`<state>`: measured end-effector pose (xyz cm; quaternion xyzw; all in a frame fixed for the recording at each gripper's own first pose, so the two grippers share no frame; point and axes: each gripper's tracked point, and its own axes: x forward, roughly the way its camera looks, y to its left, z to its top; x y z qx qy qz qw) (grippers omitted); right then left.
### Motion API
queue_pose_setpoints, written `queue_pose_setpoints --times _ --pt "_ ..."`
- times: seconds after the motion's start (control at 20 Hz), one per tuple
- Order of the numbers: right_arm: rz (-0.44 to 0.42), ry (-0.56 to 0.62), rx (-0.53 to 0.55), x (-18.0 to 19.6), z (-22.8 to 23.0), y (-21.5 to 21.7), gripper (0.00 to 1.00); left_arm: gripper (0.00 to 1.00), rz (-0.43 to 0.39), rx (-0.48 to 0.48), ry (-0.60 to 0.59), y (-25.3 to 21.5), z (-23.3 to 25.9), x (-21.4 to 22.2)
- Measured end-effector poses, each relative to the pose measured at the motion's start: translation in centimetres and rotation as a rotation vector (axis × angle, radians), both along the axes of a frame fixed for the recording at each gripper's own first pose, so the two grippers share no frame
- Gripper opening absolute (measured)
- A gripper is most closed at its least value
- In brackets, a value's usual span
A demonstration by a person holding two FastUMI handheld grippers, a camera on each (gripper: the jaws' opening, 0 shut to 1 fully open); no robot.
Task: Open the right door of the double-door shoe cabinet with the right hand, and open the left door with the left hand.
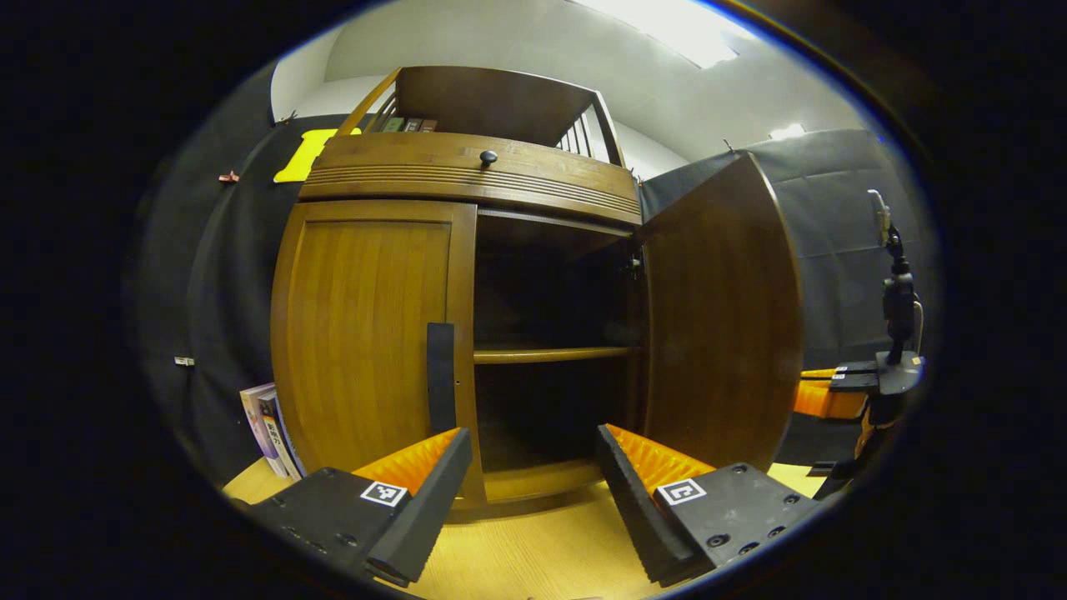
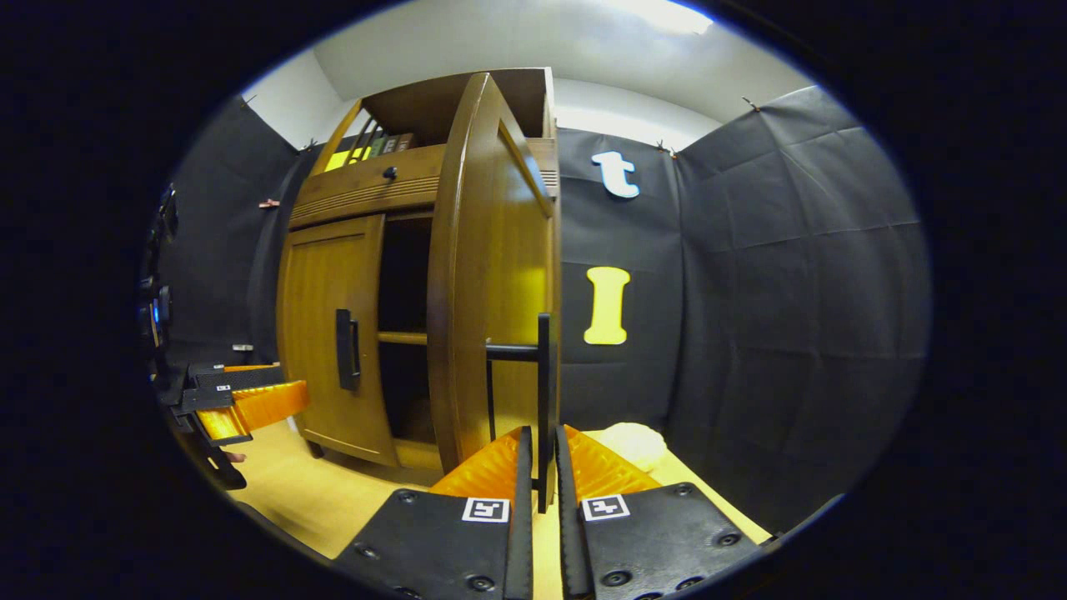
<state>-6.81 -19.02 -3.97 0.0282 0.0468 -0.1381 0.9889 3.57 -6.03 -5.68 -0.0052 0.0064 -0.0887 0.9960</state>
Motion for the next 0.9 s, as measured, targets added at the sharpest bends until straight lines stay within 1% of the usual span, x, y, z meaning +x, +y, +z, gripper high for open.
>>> queue_pose_setpoints --times 0.05,0.1,0.15,0.2,0.25,0.35,0.4,0.5,0.55,0.65,0.7,0.75,0.8,0.9 --pt "-0.007 -0.01 0.011 -0.4 0.3 -0.7 0.27 0.93 0.005 0.0 -0.003 0.1 0.0 0.3" --pt "-0.013 -0.019 0.015 -0.9 0.5 -1.4 0.17 0.93 0.012 -0.003 -0.009 0.1 0.2 0.6" --pt "-0.026 -0.024 0.009 -1.4 0.7 -2.3 0.17 0.93 0.02 -0.008 -0.015 0.4 0.3 1.1" --pt "-0.047 -0.03 -0.002 -2.0 0.9 -3.4 0.07 0.92 0.029 -0.012 -0.021 0.6 0.5 1.8" --pt "-0.076 -0.037 -0.014 -2.7 1.2 -4.6 0.17 0.92 0.044 -0.014 -0.028 1.0 0.5 2.6" --pt "-0.128 -0.063 -0.026 -4.0 2.0 -6.6 0.17 0.93 0.081 -0.001 -0.041 2.0 0.6 4.0" --pt "-0.133 -0.079 -0.021 -4.3 2.3 -6.8 0.17 0.92 0.105 -0.001 -0.048 2.6 0.6 4.8" --pt "-0.068 -0.102 0.041 -4.7 2.6 -5.4 0.17 0.93 0.148 -0.011 -0.069 3.7 0.6 6.3" --pt "-0.055 -0.099 0.056 -4.9 2.5 -5.2 0.17 0.93 0.17 -0.013 -0.081 4.3 0.7 7.2" --pt "-0.053 -0.097 0.034 -5.4 2.3 -5.5 0.17 0.92 0.211 -0.001 -0.118 5.7 1.2 9.0" --pt "-0.047 -0.105 0.018 -5.5 2.7 -5.3 0.07 0.92 0.229 0.017 -0.131 6.2 1.4 9.7" --pt "-0.047 -0.111 0.004 -5.8 3.0 -5.2 0.07 0.94 0.244 0.038 -0.137 6.6 1.2 10.5" --pt "-0.022 -0.12 -0.011 -6.0 3.1 -4.4 0.19 0.92 0.254 0.053 -0.144 7.0 1.1 11.2" --pt "-0.009 -0.115 -0.045 -6.5 2.8 -3.9 0.43 0.92 0.265 0.062 -0.161 7.5 1.1 12.4"
